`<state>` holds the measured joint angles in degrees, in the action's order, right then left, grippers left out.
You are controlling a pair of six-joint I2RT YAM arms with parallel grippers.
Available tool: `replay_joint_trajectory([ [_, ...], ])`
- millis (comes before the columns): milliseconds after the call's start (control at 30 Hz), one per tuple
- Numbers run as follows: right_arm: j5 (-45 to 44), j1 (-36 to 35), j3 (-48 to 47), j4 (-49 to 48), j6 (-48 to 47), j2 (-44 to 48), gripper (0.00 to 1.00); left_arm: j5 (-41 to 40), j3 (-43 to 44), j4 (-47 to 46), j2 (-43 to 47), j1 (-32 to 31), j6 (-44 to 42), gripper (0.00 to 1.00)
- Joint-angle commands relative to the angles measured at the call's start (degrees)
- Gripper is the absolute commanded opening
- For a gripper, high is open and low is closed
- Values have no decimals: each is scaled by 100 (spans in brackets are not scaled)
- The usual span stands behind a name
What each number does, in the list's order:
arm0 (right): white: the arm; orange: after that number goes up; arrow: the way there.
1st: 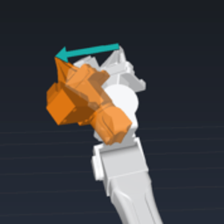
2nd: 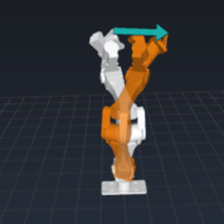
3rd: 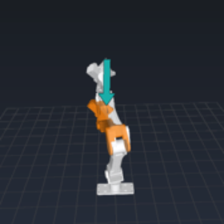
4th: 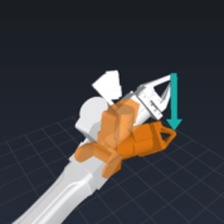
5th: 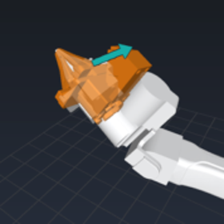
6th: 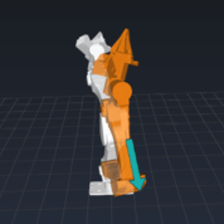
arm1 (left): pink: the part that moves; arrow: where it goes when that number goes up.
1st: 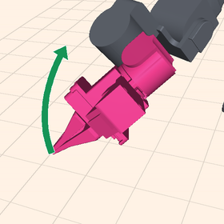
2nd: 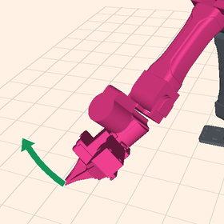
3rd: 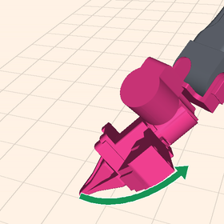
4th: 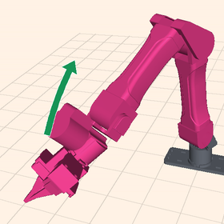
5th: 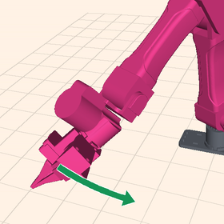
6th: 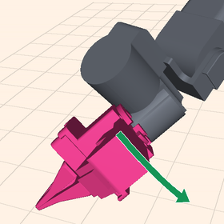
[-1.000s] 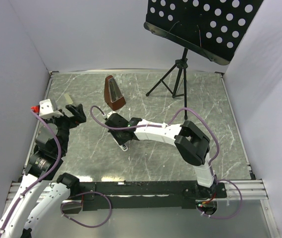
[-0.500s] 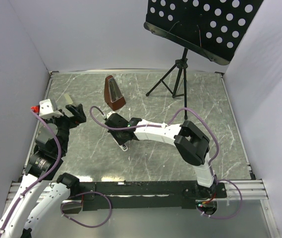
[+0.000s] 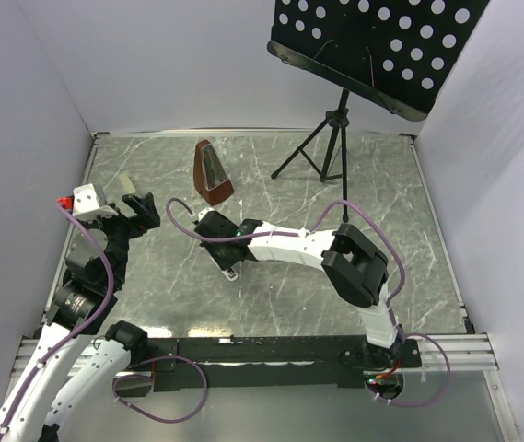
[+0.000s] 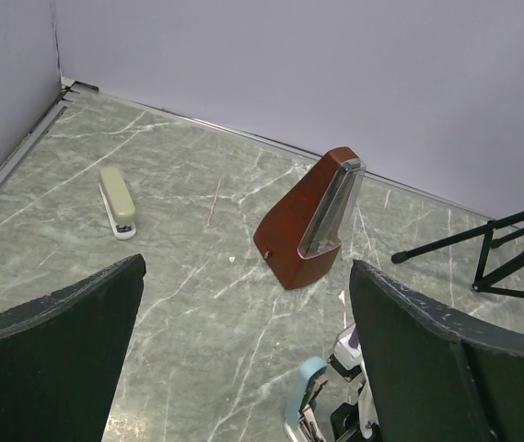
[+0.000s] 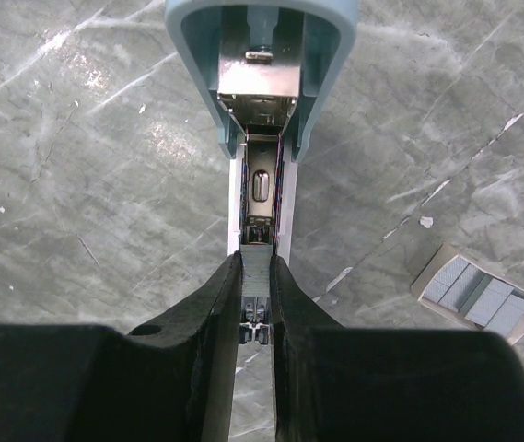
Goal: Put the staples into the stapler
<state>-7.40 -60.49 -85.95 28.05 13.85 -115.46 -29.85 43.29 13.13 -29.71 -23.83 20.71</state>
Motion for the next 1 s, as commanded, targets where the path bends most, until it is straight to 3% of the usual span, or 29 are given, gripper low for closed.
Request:
replay_joint_trajectory([
  [0, 28, -7, -141, -2, -31, -126, 19, -39, -22, -196, 62, -16, -14, 97],
  [967, -68, 213, -141, -195, 22, 621, 54, 5, -31, -214, 45, -16, -14, 97],
])
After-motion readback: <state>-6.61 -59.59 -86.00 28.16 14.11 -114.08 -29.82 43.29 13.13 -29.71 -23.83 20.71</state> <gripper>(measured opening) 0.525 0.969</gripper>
